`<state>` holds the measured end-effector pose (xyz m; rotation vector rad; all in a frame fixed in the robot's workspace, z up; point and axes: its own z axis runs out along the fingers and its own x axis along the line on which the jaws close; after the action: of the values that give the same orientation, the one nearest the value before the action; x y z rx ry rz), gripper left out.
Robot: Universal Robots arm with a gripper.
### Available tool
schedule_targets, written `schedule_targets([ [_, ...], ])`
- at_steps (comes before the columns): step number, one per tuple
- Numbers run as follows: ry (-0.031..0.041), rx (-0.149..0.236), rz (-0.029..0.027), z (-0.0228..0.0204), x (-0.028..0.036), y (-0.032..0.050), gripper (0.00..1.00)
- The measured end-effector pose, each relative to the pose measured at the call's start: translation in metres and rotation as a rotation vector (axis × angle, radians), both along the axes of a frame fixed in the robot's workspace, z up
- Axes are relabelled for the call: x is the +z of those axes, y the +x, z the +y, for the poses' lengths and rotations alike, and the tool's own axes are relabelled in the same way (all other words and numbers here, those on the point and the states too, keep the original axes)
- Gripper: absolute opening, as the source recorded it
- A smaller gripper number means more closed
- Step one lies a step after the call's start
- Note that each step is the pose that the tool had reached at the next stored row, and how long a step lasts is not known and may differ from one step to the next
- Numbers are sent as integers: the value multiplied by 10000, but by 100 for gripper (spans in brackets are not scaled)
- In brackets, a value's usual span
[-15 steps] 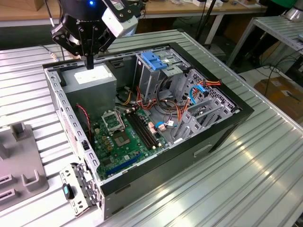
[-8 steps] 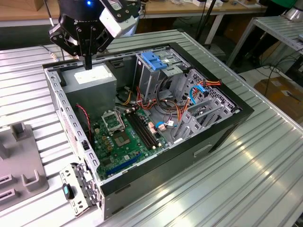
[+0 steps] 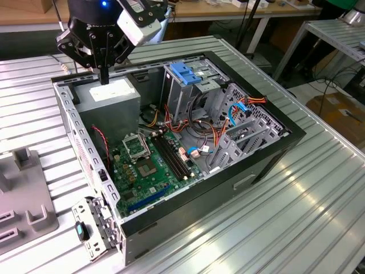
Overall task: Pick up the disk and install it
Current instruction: 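Reach for the disk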
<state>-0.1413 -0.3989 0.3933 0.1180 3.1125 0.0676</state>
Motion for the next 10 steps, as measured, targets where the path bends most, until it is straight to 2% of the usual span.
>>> schedule_targets([
  [3,0,0,1,0,0,-14,11],
  [10,1,-1,0,0,0,-114,11],
])
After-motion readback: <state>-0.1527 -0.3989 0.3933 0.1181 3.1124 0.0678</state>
